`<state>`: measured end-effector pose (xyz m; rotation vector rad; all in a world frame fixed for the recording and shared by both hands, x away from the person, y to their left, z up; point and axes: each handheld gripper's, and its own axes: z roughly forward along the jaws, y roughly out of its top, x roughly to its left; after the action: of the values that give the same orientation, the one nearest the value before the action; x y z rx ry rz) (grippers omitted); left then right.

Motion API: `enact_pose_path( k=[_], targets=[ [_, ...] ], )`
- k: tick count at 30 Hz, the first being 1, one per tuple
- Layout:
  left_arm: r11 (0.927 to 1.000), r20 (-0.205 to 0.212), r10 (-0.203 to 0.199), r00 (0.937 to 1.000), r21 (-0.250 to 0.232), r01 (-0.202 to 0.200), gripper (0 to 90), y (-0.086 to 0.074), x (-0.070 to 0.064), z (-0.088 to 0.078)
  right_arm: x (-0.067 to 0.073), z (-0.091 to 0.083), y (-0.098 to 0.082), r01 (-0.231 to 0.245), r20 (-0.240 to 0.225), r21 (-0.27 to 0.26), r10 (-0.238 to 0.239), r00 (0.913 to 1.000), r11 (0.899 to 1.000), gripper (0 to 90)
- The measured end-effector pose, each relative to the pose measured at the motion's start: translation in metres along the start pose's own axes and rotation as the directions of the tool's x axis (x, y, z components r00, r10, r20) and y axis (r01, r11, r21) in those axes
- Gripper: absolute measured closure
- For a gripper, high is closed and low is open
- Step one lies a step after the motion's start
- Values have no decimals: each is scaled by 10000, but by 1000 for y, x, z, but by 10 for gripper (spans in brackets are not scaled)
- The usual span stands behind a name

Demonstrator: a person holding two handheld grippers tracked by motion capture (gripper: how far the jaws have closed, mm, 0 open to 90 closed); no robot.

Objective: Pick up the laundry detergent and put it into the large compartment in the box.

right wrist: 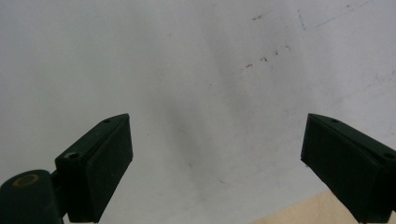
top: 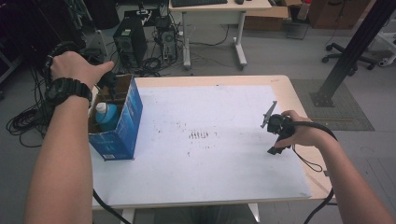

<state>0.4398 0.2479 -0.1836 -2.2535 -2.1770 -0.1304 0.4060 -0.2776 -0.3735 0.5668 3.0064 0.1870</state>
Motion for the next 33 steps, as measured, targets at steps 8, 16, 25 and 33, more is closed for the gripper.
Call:
enact_pose_path(
  k=[8, 16, 25, 33],
  targets=[
    [9999, -21, 136, 9999, -65, -137, 222, -1, -2, -5, 1, 0, 1, 11, -17, -29, -11, 10000, 10000, 92],
    [9987, 6, 495, 9988, -132, -494, 222, 0, -12, -7, 1, -1, 1, 21, 22, -51, -21, 10000, 10000, 92],
    [9923, 19, 1230, 9924, -135, -1230, 222, 4, -34, -7, 2, -1, 0, 32, 2, -44, -32, 10000, 10000, 92],
    [9846, 63, 1745, 9846, -114, -1744, 222, 8, -55, -5, 1, -2, -2, 16, 32, -94, -15, 10000, 10000, 92]
  ],
)
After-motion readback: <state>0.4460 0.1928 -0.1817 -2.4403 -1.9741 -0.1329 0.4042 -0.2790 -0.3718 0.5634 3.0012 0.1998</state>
